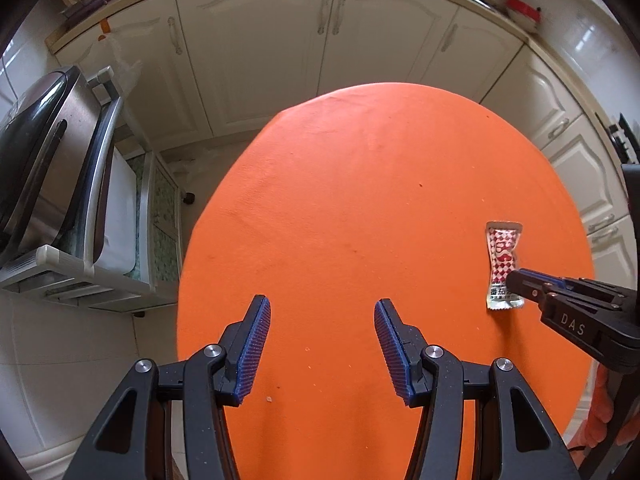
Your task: Collect trash
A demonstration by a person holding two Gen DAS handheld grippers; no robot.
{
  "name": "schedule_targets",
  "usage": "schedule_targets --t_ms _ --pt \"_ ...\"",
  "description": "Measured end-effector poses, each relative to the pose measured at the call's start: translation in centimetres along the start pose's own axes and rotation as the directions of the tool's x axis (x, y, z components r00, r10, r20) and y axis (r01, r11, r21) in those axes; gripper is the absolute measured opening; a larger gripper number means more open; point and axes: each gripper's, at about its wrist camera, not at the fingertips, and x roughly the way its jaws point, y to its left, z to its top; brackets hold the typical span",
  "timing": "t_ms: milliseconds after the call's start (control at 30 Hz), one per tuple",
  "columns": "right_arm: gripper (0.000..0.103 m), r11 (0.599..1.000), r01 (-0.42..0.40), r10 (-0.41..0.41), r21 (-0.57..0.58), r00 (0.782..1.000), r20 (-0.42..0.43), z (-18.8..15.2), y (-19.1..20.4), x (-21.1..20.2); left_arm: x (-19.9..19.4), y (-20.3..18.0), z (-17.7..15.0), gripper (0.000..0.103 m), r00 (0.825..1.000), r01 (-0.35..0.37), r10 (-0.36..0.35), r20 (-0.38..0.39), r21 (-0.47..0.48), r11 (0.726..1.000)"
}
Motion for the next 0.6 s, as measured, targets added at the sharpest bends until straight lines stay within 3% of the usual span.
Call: schedule_targets --t_ms 333,433,600 --pt "0.008 0.996 -0.088 0.088 -0.008 0.996 0.003 -9.6 0.5 -1.5 -0.9 -2.4 -6.8 0.050 1.000 0.023 -0.022 -0.011 0.104 0.994" --pt "0.011 0.993 -0.118 0.118 0.007 0.992 0.033 -12.4 0.8 -1.9 -1.1 -3.4 -8.9 0.050 0.998 0.057 -0.054 -0.032 0.109 0.992" --pt "0.017 0.992 -0.098 0.089 0.074 0.990 0.111 -15.4 -0.3 -2.8 -1.3 -4.5 -11.4 0.050 0.993 0.112 -0.108 -0.045 0.103 0.988"
